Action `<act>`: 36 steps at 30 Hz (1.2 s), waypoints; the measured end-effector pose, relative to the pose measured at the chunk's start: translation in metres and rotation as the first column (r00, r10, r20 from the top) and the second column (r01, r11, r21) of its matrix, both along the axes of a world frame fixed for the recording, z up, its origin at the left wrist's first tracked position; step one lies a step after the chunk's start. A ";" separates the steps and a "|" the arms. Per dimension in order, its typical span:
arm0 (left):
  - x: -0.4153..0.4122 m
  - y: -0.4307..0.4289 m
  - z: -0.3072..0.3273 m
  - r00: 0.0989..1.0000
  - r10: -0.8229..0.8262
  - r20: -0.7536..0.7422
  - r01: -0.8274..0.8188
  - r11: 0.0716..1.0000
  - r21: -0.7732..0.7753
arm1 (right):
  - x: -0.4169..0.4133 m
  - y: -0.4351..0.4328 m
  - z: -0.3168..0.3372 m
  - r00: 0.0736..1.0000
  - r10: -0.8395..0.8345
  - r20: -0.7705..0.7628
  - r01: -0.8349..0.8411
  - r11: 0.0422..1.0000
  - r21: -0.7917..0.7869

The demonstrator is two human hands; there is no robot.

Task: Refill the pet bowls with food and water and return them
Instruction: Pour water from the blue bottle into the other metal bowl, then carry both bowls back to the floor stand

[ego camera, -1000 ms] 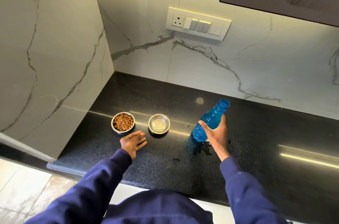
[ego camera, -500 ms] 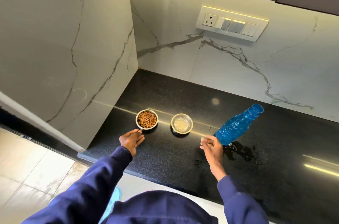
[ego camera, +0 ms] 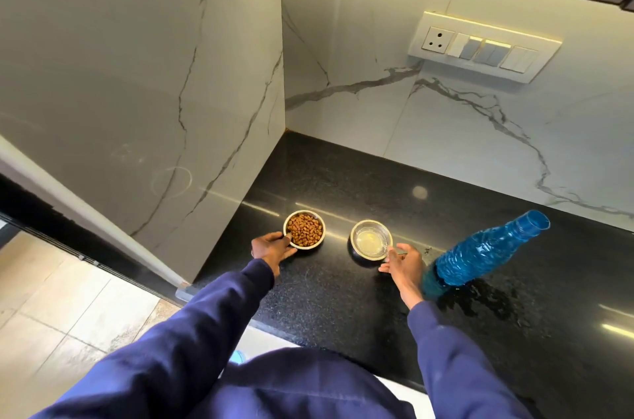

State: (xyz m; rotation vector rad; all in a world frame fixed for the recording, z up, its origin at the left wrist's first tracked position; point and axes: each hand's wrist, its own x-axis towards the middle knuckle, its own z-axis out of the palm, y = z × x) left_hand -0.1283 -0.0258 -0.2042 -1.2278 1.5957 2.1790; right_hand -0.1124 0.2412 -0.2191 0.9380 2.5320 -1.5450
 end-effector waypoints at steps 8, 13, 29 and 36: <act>-0.009 0.000 -0.006 0.998 -0.059 0.035 0.062 0.995 -0.077 | -0.013 0.001 0.000 0.996 0.065 0.055 -0.065 0.998 0.011; 0.006 0.001 -0.008 0.999 -0.022 0.033 0.025 0.995 -0.097 | -0.014 0.001 0.002 0.994 0.083 0.068 -0.083 0.996 -0.013; 0.141 -0.006 0.006 0.927 0.374 -0.017 -0.371 0.925 0.087 | 0.000 0.010 0.010 0.877 0.479 -0.028 -0.470 0.870 0.150; 0.221 -0.026 -0.001 0.762 0.646 -0.036 -0.641 0.762 0.094 | 0.028 -0.029 0.007 0.719 0.694 -0.035 -0.688 0.718 0.108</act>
